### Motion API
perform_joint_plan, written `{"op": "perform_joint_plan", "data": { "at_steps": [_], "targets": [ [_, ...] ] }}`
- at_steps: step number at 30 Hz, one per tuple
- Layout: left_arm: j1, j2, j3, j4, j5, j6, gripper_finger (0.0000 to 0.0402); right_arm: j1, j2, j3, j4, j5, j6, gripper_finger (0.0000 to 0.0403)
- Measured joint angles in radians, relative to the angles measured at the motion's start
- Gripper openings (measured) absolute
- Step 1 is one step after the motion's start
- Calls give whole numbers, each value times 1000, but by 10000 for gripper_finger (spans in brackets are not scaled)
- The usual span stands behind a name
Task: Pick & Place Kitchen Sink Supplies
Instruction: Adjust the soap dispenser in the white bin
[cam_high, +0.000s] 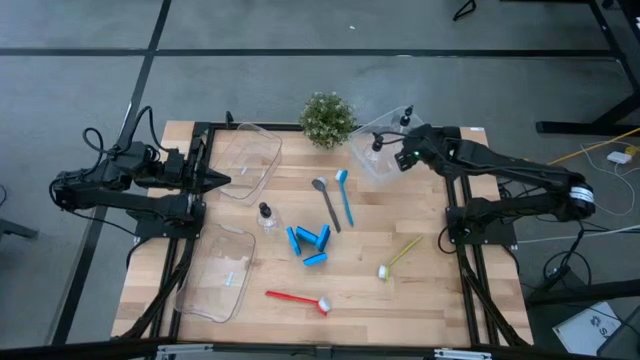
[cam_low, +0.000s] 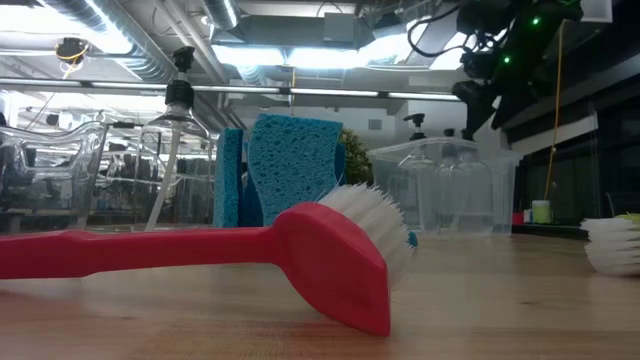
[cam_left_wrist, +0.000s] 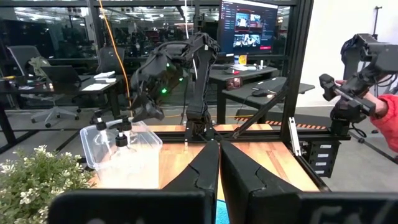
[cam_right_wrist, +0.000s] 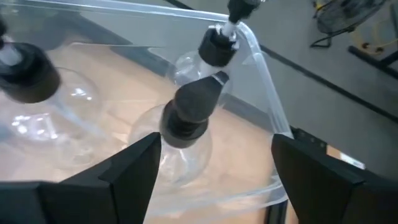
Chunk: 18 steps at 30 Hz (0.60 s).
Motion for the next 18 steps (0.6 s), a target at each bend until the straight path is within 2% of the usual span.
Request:
{"op": "perform_joint_plan", "data": {
  "at_steps": [18],
  "targets": [
    [0, 0, 0, 0, 0, 0, 13, 0, -20, 0, -17, -169, -4, 304]
  ]
}}
